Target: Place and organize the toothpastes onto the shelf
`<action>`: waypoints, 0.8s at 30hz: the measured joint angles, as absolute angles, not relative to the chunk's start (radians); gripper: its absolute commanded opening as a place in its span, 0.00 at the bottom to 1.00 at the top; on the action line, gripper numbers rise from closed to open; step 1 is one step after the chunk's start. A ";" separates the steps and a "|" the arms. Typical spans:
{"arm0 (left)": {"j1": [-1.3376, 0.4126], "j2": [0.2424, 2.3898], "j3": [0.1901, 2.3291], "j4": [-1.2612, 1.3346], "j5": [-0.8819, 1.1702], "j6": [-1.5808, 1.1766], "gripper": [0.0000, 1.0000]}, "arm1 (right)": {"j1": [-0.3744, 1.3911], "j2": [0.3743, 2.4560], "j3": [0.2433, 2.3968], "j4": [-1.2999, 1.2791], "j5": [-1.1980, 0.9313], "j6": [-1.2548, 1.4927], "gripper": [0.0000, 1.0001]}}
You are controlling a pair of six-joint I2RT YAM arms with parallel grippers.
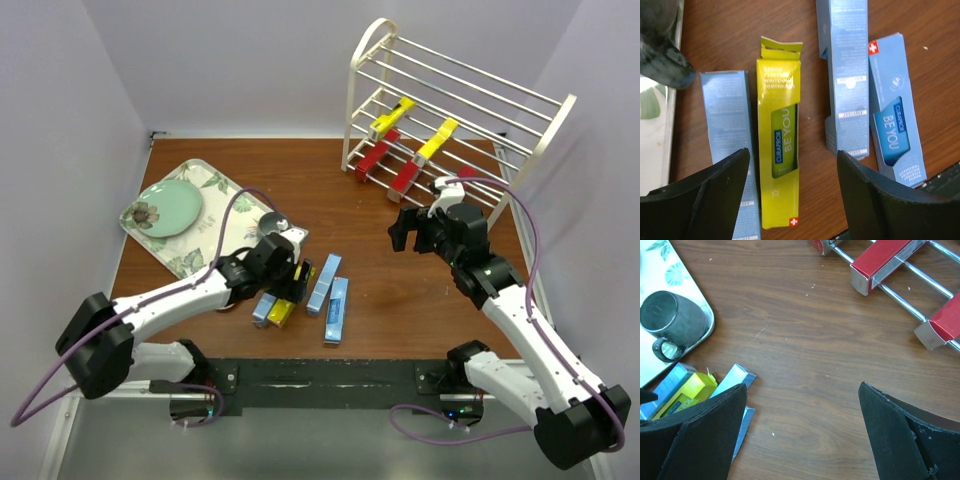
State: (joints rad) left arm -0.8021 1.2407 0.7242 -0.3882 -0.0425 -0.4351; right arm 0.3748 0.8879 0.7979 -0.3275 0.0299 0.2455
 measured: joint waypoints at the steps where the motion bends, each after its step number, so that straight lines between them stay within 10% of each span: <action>1: -0.802 1.263 0.738 -0.390 -0.051 -0.435 0.73 | 0.375 0.891 0.798 -0.327 0.030 0.244 0.98; 11: -0.819 1.475 0.877 -0.392 -0.123 -0.416 0.59 | 0.375 0.897 0.798 -0.330 0.030 0.204 0.98; 24: -0.828 1.673 1.028 -0.450 -0.252 -0.409 0.67 | 0.375 0.945 0.800 -0.332 0.033 0.148 0.98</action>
